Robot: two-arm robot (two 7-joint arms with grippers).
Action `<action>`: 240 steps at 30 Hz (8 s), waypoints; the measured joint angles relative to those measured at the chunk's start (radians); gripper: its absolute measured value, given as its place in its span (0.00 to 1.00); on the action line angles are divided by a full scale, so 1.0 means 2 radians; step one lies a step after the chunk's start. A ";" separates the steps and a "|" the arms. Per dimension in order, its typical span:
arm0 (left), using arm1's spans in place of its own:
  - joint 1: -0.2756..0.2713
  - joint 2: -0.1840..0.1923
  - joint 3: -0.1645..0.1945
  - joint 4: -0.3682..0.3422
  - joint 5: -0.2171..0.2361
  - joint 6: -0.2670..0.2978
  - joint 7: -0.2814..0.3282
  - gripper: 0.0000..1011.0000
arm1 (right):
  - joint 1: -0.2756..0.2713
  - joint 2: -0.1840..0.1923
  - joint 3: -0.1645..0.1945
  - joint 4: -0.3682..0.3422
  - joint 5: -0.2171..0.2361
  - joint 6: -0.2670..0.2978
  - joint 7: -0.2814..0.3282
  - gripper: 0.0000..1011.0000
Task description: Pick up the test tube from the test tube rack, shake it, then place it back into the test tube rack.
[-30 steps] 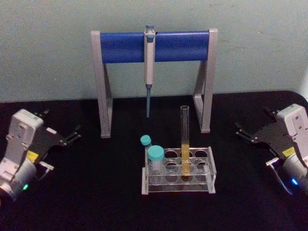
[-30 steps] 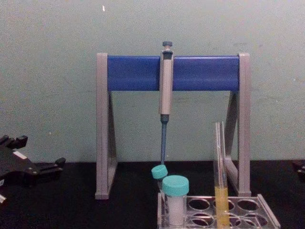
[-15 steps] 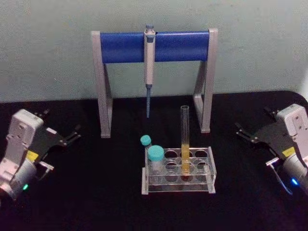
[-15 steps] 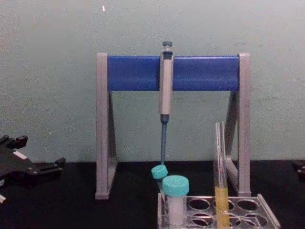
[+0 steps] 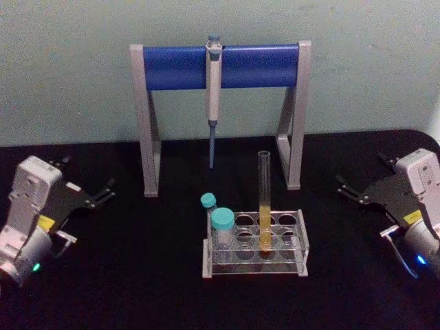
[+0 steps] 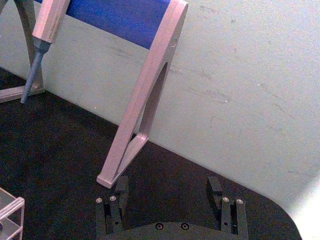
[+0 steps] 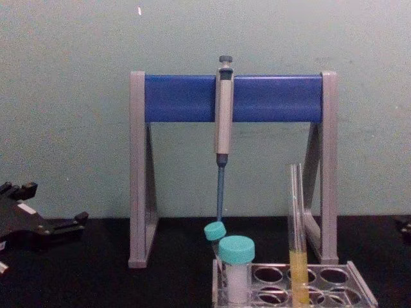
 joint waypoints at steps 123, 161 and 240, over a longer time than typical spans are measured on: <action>0.000 0.000 0.000 0.000 0.000 0.000 0.000 1.00 | 0.092 -0.069 -0.023 0.041 0.176 0.139 0.288 0.85; 0.000 0.000 0.000 0.000 0.000 0.000 0.000 1.00 | 0.092 -0.068 -0.023 0.042 0.177 0.131 0.291 0.22; 0.000 0.000 0.000 0.000 0.000 0.000 0.000 1.00 | 0.005 -0.022 0.052 -0.096 0.147 0.057 0.274 0.22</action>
